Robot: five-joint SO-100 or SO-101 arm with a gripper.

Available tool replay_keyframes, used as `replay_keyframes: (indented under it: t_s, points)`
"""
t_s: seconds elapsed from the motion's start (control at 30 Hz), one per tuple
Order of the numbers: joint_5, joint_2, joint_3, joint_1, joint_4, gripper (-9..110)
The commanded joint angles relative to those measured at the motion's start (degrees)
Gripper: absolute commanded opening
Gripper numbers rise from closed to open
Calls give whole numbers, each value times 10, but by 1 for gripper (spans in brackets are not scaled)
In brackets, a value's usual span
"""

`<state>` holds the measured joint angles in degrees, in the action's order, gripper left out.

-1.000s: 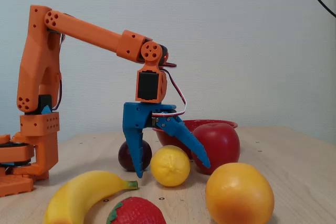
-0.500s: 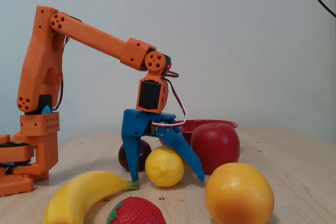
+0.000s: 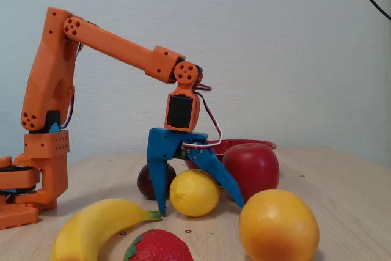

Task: Put the lemon in the red bowl.

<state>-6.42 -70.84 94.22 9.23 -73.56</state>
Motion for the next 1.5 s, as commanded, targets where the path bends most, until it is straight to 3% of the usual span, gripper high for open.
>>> replay_keyframes:
  t_s: [0.0,1.47]
  points:
    - [-15,-21,-58,-21,-4,51]
    - [12,-32,-50,2,-9,32]
